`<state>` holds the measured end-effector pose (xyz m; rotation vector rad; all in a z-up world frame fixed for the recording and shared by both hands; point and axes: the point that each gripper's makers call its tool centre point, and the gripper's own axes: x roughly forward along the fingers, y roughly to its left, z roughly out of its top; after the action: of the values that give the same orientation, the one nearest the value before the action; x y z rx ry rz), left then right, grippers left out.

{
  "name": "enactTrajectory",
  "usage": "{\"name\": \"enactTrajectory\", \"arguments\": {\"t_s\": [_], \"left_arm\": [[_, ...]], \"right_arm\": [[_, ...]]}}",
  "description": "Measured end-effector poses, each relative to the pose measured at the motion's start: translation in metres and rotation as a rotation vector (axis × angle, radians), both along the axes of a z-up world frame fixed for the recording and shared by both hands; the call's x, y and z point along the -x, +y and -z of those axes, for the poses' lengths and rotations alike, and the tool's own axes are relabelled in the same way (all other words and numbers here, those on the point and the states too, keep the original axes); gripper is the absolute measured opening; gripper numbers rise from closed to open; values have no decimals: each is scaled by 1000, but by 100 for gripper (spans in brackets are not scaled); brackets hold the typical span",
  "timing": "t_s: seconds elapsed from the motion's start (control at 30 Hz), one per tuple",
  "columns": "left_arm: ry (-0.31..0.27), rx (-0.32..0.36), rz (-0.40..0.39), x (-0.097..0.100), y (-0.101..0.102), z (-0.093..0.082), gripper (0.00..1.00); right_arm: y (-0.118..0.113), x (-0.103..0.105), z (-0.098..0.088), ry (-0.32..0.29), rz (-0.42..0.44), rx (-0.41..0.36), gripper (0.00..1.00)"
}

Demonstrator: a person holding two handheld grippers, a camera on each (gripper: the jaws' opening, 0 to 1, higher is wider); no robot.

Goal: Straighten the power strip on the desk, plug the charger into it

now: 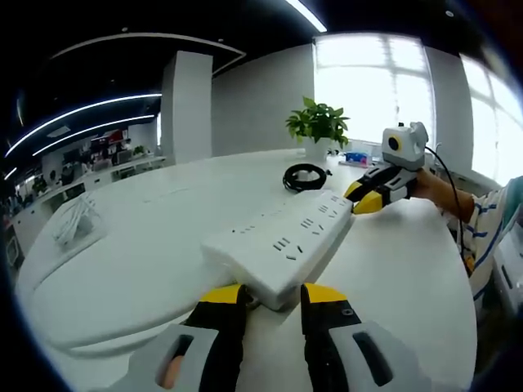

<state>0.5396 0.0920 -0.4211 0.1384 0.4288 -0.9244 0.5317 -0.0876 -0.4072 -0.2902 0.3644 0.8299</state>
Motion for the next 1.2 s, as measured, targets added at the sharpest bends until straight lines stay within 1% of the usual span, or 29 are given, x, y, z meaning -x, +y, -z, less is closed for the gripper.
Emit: {"name": "enactTrajectory", "arguments": {"t_s": [0.3, 0.47, 0.57, 0.63, 0.87, 1.03, 1.2], "left_arm": [[9, -2, -2, 1, -2, 0, 26], [19, 9, -5, 2, -3, -1, 26], [17, 4, -5, 2, -3, -1, 26], [21, 11, -6, 3, -4, 0, 26], [32, 33, -9, 2, -4, 0, 24], [20, 21, -2, 1, -3, 0, 24], [28, 18, 6, 0, -3, -1, 24]], "right_arm": [[-2, 0, 0, 6, 3, 4, 15], [-3, 0, 0, 9, 5, 4, 15], [-4, 0, 0, 8, 7, 12, 16], [-5, 0, 0, 2, 9, 18, 16], [-6, 0, 0, 11, 25, 10, 16], [-5, 1, 1, 22, 33, -3, 16], [-5, 2, 1, 23, 31, -9, 17]]}}
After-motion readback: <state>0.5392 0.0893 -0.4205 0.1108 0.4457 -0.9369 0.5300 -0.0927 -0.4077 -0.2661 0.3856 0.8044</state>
